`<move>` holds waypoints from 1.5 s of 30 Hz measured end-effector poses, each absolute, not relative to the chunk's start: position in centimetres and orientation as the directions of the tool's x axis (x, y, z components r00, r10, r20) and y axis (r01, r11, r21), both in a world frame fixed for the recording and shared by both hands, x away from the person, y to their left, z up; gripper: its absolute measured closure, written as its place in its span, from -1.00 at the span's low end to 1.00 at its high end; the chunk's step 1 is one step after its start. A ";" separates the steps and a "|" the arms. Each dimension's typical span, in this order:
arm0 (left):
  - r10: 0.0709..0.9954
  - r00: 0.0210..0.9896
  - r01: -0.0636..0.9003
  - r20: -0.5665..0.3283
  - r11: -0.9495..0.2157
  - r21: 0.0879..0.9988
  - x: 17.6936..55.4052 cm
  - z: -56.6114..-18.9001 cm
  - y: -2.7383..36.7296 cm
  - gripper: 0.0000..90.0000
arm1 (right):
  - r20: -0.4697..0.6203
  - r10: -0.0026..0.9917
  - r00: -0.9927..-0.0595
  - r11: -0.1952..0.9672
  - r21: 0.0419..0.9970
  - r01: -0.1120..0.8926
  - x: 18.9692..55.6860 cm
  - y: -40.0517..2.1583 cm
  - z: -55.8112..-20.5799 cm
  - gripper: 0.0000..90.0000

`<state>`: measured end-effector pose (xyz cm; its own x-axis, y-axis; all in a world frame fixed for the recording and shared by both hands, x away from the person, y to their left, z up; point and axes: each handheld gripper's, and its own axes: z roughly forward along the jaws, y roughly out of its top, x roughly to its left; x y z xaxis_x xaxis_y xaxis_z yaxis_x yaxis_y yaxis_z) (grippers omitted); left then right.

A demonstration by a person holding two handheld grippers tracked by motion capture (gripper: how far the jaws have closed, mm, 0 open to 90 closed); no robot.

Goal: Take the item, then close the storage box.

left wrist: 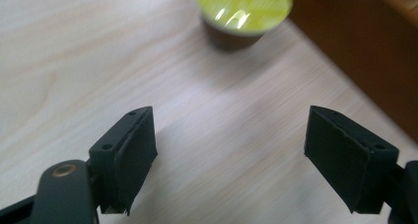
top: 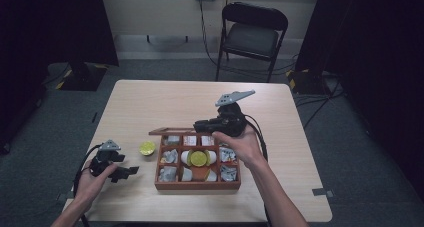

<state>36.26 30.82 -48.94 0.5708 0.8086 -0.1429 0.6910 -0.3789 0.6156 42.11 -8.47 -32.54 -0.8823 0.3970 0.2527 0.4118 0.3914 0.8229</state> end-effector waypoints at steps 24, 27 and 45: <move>0.818 0.574 0.590 -0.031 -0.387 0.709 35.6 -51.1 30.5 -0.95 | 0.243 0.397 -0.885 0.408 0.817 0.407 41.4 -8.4 -32.9 0.83; 0.818 0.575 0.590 -0.030 -0.388 0.708 35.6 -51.1 30.6 -0.95 | 0.241 0.394 -0.887 0.411 0.817 0.405 41.4 -8.4 -32.9 0.83; 0.817 0.576 0.590 -0.031 -0.388 0.708 35.7 -51.1 30.6 -0.95 | 0.232 0.386 -0.893 0.431 0.811 0.397 40.9 -8.3 -33.2 0.82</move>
